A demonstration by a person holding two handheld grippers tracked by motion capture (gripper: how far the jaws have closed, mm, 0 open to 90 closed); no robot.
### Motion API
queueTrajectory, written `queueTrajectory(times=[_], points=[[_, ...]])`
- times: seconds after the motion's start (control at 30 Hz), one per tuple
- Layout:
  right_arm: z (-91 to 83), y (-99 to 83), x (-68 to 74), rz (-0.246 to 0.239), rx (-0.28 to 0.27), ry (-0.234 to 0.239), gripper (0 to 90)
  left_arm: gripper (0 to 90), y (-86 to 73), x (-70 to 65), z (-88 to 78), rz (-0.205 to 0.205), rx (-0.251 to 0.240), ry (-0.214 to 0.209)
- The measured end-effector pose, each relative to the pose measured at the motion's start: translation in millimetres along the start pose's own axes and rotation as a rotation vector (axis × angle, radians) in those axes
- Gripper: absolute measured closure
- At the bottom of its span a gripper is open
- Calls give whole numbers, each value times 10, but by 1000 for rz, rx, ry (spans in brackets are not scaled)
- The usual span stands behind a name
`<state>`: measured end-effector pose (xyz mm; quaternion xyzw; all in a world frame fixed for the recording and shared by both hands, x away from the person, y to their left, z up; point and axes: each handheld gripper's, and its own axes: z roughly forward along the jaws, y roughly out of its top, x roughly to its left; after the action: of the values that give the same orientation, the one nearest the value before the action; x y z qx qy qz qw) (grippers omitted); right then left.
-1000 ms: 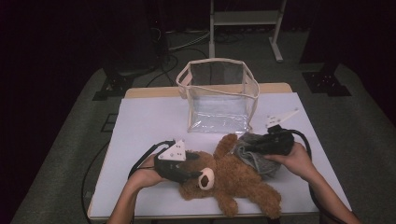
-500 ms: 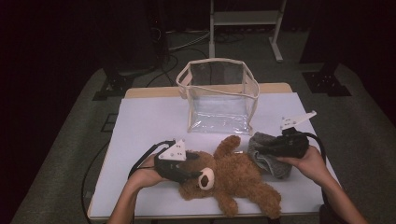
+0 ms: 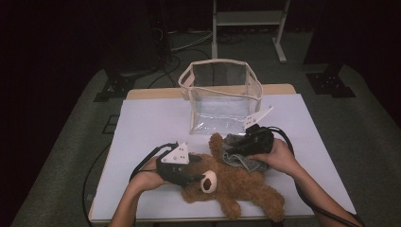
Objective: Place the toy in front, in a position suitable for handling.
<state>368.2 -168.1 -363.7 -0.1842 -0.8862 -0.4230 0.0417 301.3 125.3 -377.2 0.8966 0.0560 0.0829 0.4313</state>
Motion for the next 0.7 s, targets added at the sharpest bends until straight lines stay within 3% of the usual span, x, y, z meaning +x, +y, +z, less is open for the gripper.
queueTrajectory(times=[0.17, 0.47, 0.57, 0.7], points=[[-194, -162, -54, 44, -32, -18, 761, 401, -10, 8, -3, -3, -6, -3], [-714, -703, -71, 136, -101, -106, 762, 398, -16, 20, -6, -9, -13, -5], [-807, -784, -14, 147, -122, -119, 762, 392, -15, 21, -4, -8, -13, -4], [-782, -713, 133, 105, -129, -108, 761, 386, -16, 28, -4, -7, -12, -4]])
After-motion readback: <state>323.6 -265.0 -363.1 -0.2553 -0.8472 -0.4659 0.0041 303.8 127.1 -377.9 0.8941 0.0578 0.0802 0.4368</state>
